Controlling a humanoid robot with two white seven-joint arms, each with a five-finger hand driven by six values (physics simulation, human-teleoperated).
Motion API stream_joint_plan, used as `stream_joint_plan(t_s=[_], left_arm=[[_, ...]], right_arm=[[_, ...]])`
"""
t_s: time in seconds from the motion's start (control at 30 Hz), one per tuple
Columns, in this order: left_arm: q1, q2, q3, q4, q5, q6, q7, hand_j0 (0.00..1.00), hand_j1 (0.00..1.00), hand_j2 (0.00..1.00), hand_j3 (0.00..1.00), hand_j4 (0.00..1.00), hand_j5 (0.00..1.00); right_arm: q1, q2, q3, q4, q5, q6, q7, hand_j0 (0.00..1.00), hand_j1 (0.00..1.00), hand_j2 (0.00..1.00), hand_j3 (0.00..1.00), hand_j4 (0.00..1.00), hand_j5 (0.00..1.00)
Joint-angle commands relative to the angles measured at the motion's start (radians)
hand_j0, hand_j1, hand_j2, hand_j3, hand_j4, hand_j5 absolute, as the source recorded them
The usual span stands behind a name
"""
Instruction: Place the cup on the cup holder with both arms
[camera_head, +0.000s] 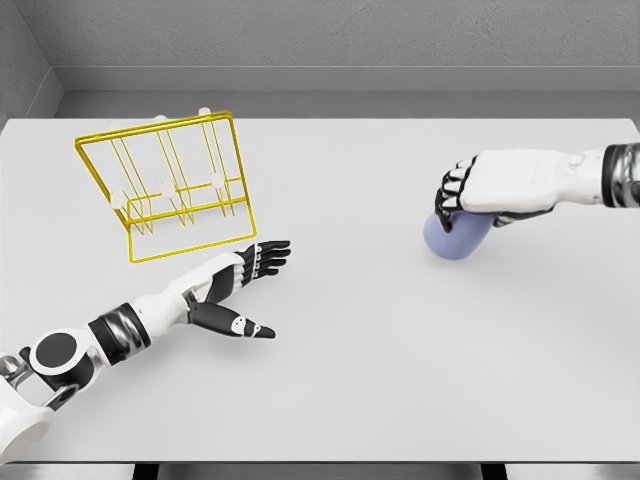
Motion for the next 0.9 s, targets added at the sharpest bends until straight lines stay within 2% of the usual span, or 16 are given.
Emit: stream_joint_plan(t_s=[0.0, 0.27, 0.53, 0.87], left_arm=[[-0.002, -0.013, 0.0, 0.013, 0.005, 0.002, 0.005, 1.0, 1.0, 1.0, 1.0, 1.0, 1.0], [-0.012, -0.025, 0.0, 0.028, 0.007, 0.003, 0.007, 1.0, 1.0, 1.0, 1.0, 1.0, 1.0], [-0.017, -0.03, 0.0, 0.038, 0.007, 0.002, 0.007, 1.0, 1.0, 1.0, 1.0, 1.0, 1.0], [-0.018, -0.033, 0.0, 0.044, 0.005, 0.002, 0.007, 1.0, 1.0, 1.0, 1.0, 1.0, 1.0]], right_arm=[[0.002, -0.003, 0.0, -0.066, -0.006, 0.004, 0.001, 0.46, 0.46, 0.46, 0.46, 0.46, 0.46], [0.003, 0.061, 0.006, -0.109, 0.001, 0.004, 0.001, 0.46, 0.46, 0.46, 0.46, 0.46, 0.46], [0.011, 0.135, 0.018, -0.109, 0.026, 0.004, 0.001, 0.46, 0.46, 0.46, 0.46, 0.46, 0.46], [0.008, 0.21, 0.087, -0.109, 0.061, 0.004, 0.001, 0.46, 0.46, 0.46, 0.46, 0.46, 0.46]])
